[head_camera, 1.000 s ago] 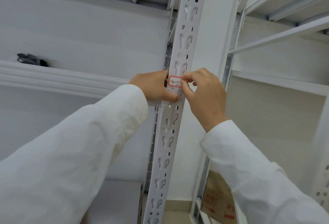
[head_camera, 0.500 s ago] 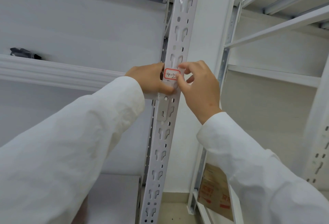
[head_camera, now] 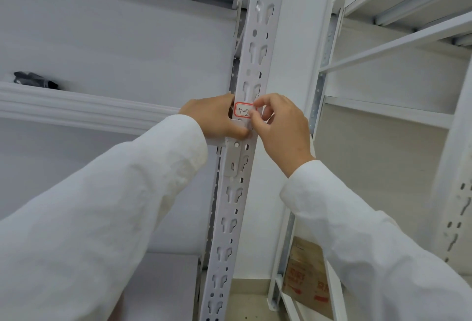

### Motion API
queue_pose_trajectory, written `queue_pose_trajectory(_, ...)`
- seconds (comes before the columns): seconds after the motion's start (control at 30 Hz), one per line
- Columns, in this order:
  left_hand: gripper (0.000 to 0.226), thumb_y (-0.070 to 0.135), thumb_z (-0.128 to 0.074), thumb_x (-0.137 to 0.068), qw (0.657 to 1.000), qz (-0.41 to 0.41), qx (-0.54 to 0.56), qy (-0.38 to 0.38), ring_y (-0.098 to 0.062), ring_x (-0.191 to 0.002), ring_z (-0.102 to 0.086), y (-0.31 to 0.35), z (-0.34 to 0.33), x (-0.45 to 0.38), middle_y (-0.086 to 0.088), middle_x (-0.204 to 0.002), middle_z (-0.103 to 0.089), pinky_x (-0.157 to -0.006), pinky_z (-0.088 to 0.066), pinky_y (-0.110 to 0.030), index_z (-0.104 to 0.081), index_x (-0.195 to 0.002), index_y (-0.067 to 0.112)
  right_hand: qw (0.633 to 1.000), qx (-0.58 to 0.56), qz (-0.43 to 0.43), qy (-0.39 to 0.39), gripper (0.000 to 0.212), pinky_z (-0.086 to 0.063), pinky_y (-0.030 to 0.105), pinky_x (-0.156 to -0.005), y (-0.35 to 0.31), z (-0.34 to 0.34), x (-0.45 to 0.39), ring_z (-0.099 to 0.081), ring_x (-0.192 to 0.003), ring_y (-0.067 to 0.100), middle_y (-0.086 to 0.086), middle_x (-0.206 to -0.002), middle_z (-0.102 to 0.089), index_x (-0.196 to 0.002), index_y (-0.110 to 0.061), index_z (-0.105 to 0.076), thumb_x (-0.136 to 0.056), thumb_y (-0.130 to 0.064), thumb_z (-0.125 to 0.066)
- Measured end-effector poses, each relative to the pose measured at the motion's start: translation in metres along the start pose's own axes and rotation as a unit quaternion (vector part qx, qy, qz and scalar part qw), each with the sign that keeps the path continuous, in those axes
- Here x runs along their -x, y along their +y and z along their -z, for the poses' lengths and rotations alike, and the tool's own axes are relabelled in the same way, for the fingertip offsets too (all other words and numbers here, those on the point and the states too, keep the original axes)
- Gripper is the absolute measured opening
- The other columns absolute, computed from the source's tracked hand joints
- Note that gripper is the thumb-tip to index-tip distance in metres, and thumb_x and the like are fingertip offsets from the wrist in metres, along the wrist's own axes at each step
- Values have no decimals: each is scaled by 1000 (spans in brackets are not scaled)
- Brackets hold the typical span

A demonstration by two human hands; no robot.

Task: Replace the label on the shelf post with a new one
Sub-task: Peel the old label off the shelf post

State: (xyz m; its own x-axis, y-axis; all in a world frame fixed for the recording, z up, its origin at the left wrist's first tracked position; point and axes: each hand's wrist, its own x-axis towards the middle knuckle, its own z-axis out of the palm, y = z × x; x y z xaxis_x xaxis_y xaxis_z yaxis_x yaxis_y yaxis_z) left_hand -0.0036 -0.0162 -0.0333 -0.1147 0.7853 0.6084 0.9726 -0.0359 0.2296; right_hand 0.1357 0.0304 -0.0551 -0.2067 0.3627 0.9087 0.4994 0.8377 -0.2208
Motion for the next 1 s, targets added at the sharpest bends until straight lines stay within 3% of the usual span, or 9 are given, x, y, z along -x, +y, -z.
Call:
queue_pose_trajectory(0.1, 41, 60, -62, -69, 1000, 0, 3, -1, -17, -86, -59, -2, -3, 2, 13, -88, -62, -74, -36, -29, -49, -94, 31, 999, -21, 0, -25, 6, -36, 23, -57, 0, 7, 2, -48, -66, 8, -12, -66, -49, -77, -26, -62, -83, -24, -61)
queue_pose_trajectory(0.27, 43, 60, -61, -71, 1000, 0, 1, 3, -17, -89, -60, 0, -1, 0, 14, -95, -63, -78, -40, -30, -50, -101, 32, 999, 2, 29, 25, 10, -43, 25, -60, 3, 11, 0, -55, -68, 13, -8, -78, -54, -93, -24, -68, -87, -25, -61)
queue_pose_trajectory(0.5, 40, 58, -62, -71, 1000, -7, -3, 11, -17, -84, -58, 2, 2, -2, 11, -89, -62, -75, -38, -29, -50, -97, 30, 994, 58, 75, 63, 8, -38, 24, -57, 3, 3, 2, -56, -73, 15, -8, -79, -56, -90, -21, -68, -87, -23, -61)
queue_pose_trajectory(0.7, 40, 58, -62, -71, 1000, -1, -8, 7, -17, -82, -57, 3, 1, 0, 13, -77, -55, -72, -35, -29, -47, -93, 28, 998, 1, -34, -52, 7, -38, 25, -59, -4, 12, -8, -53, -70, 11, -12, -68, -56, -76, -28, -64, -81, -26, -62)
queue_pose_trajectory(0.9, 45, 58, -63, -70, 1000, -4, -10, 10, -18, -90, -59, 2, -1, 0, 13, -92, -62, -77, -40, -30, -49, -104, 30, 999, -2, 12, 42, 11, -42, 26, -62, 5, 12, 0, -55, -69, 11, -10, -79, -57, -93, -25, -70, -88, -26, -60)
queue_pose_trajectory(1.0, 40, 58, -60, -72, 1000, -8, -11, 15, -19, -85, -58, 3, 1, -1, 14, -80, -57, -74, -38, -30, -46, -95, 30, 995, 34, 49, 74, 12, -40, 25, -60, 6, 3, 2, -57, -76, 15, -7, -83, -63, -94, -23, -70, -87, -24, -60)
